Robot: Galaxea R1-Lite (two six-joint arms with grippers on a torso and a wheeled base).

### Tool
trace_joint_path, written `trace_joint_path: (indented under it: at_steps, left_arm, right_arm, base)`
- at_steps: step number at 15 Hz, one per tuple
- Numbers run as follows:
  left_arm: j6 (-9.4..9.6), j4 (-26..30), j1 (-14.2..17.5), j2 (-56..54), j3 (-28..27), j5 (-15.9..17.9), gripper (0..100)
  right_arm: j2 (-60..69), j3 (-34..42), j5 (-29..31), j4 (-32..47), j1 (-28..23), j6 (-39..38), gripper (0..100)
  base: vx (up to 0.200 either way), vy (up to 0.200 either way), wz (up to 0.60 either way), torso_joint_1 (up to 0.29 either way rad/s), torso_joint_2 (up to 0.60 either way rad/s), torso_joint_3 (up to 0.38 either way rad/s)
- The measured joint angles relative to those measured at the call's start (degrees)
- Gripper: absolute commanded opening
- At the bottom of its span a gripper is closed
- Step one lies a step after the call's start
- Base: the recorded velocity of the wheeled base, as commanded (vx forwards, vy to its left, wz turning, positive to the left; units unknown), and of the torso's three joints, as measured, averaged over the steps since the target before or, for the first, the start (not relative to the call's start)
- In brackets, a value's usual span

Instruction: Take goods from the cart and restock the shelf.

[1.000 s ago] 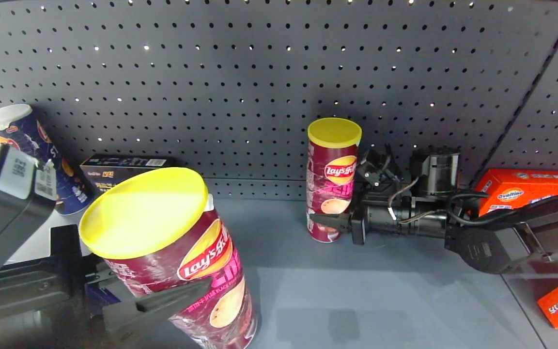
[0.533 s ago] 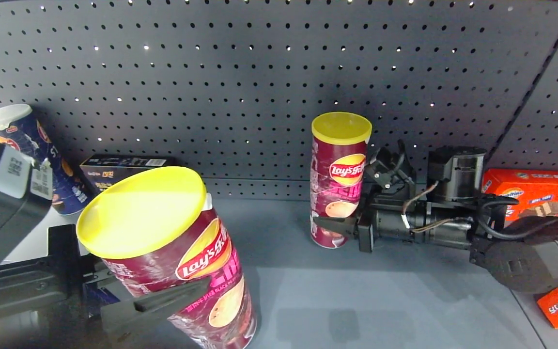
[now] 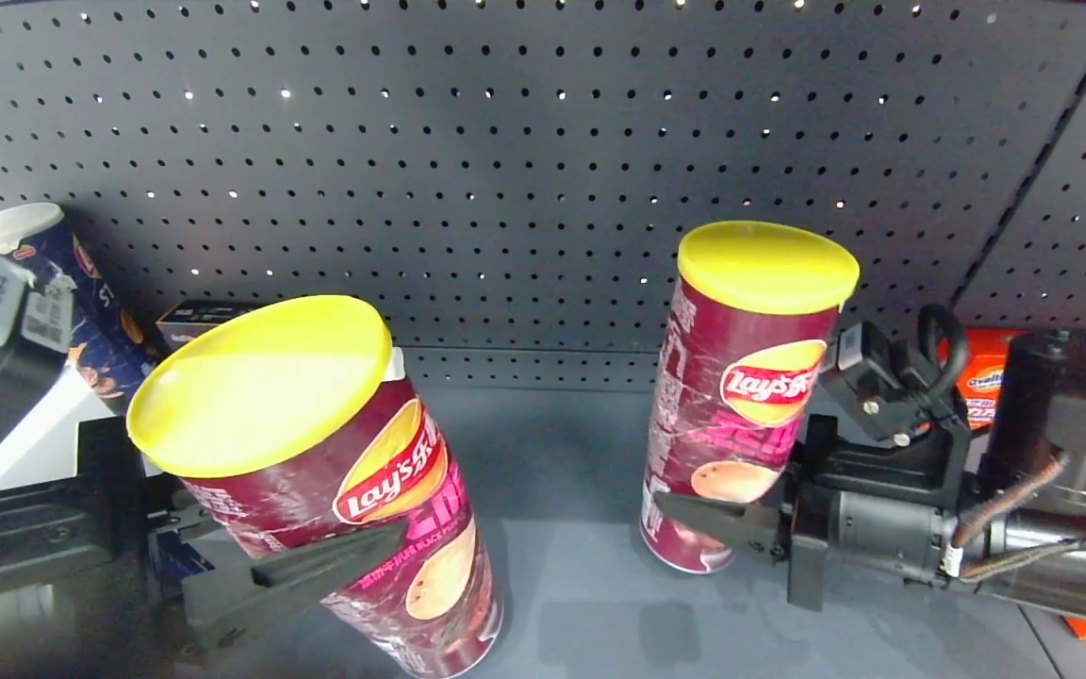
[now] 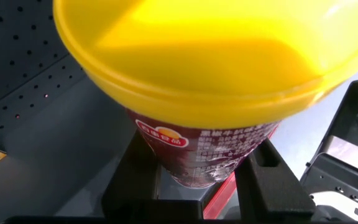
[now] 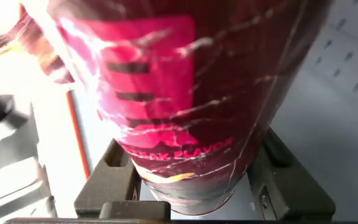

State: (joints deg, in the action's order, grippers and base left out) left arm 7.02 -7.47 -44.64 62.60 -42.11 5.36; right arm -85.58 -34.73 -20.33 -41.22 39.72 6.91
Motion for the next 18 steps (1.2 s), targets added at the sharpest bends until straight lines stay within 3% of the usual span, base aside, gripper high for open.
trace_joint_path:
  at_steps: [2, 6, 14, 18]
  left_arm:
    - [-0.02, -0.05, 0.05, 0.05, -0.09, -0.12, 0]
    - [-0.07, 0.09, 0.02, 0.38, -1.52, -0.46, 0]
    - [-0.16, 0.37, 0.11, 1.60, -2.49, -0.88, 0]
    - [-0.16, 0.37, 0.22, 1.87, -2.21, -0.99, 0]
  right_arm:
    - [2.47, 5.30, 0.04, -3.01, 0.80, -0.02, 0]
    - [3.13, 15.27, 0.72, -16.24, 1.60, -0.27, 0]
    - [1.27, 16.26, 5.21, -18.13, 3.02, -2.34, 0]
    - [-0.26, 16.41, 8.05, -18.62, 6.40, -2.60, 0]
  base:
    - [0.000, 0.000, 0.00, 0.000, 0.00, 0.000]
    - [0.000, 0.000, 0.00, 0.000, 0.00, 0.000]
    - [0.000, 0.000, 0.00, 0.000, 0.00, 0.000]
    - [0.000, 0.000, 0.00, 0.000, 0.00, 0.000]
